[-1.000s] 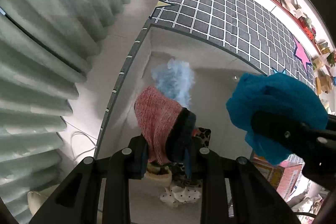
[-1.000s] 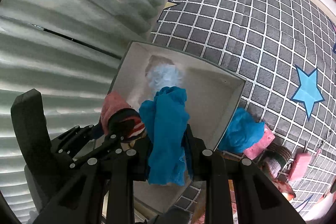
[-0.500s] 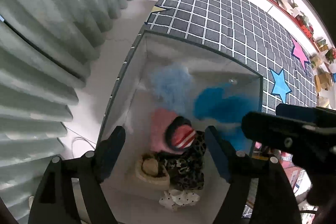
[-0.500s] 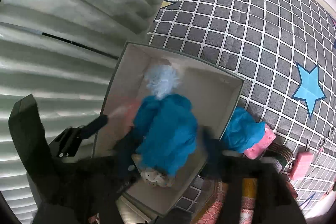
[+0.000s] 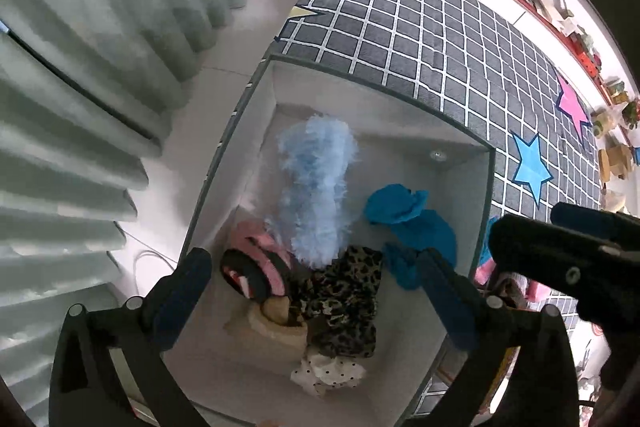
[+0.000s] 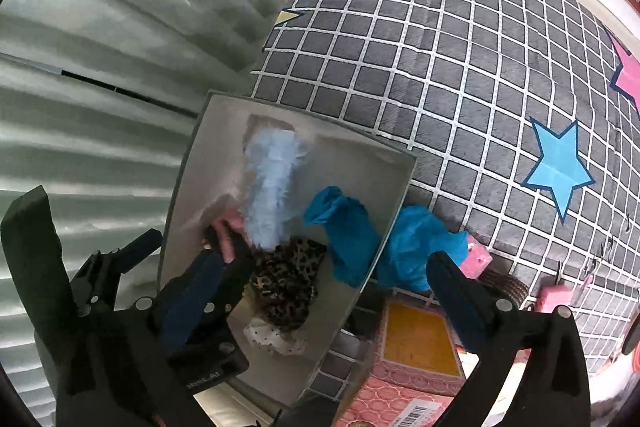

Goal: Organize soft objects
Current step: 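Open both tools to drop the hat and blue cloth into the box, then move both tools back to the pile of soft items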

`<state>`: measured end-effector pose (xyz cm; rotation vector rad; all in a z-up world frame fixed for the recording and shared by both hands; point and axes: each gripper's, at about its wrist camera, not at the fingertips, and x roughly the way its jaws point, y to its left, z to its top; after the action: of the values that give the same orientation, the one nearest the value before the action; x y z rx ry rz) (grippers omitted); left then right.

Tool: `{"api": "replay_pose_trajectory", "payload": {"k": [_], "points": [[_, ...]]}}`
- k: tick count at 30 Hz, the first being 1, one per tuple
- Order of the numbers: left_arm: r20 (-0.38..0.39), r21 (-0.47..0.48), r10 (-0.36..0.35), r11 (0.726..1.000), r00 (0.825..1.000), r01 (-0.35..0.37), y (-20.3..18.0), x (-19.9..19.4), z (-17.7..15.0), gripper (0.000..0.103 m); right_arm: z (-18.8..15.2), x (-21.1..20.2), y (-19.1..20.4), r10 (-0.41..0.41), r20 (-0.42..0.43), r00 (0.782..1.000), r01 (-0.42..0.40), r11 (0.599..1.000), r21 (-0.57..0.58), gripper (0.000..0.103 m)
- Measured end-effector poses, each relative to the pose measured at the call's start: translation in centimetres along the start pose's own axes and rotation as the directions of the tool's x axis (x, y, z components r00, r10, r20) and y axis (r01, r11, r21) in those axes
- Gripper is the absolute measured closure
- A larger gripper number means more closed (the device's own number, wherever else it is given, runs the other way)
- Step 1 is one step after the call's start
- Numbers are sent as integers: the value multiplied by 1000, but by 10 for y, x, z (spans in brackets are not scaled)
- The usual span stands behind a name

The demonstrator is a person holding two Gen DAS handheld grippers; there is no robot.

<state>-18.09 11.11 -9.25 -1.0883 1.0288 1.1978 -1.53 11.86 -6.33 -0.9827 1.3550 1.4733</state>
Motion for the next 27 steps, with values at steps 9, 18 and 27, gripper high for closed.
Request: {"api": "replay_pose_trajectory", "payload": {"k": [9,18,27], "points": [[-1,5,3,1000,1000,-3,-3,-3,-2,0,-5,-4,-1,10,6,1000,-10,1000,10,0],[-17,28,-23,999,1000,23,-13,-11,-3,0,-11,-14,-16,19,25,1000,-20,999,46,0],[-73,157,-124,978,990,134,-67,-29,6,0,-27,-42,-97,7,61,998,-19,980,196,0]]}}
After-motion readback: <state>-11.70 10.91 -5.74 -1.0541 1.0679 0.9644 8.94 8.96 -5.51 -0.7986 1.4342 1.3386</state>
